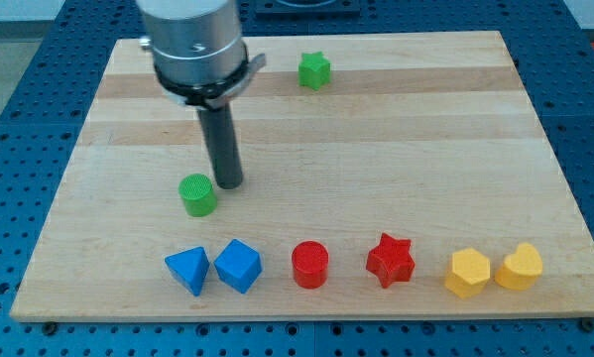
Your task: Move the green circle to the left of the blue triangle
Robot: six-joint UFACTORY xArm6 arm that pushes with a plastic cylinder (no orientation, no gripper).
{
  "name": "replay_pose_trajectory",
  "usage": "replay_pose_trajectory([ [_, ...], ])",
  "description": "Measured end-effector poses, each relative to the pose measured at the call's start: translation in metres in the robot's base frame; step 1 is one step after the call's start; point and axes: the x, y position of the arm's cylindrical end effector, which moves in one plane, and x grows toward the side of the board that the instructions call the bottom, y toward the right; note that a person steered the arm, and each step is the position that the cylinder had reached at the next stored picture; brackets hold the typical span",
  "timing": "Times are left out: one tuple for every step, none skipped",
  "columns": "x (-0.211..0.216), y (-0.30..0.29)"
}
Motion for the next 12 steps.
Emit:
replay_pose_trajectory([
  [0.005,-0.037],
  [0.02,-0.059],
  [0.045,-0.079],
  [0.066,-0.091],
  [0.075,-0.11],
  [0.082,-0.121],
  [0.065,-0.141],
  [0.052,-0.13],
  [0.052,-0.101],
  [0.064,-0.088],
  [0.084,-0.082],
  [0.083,-0.094],
])
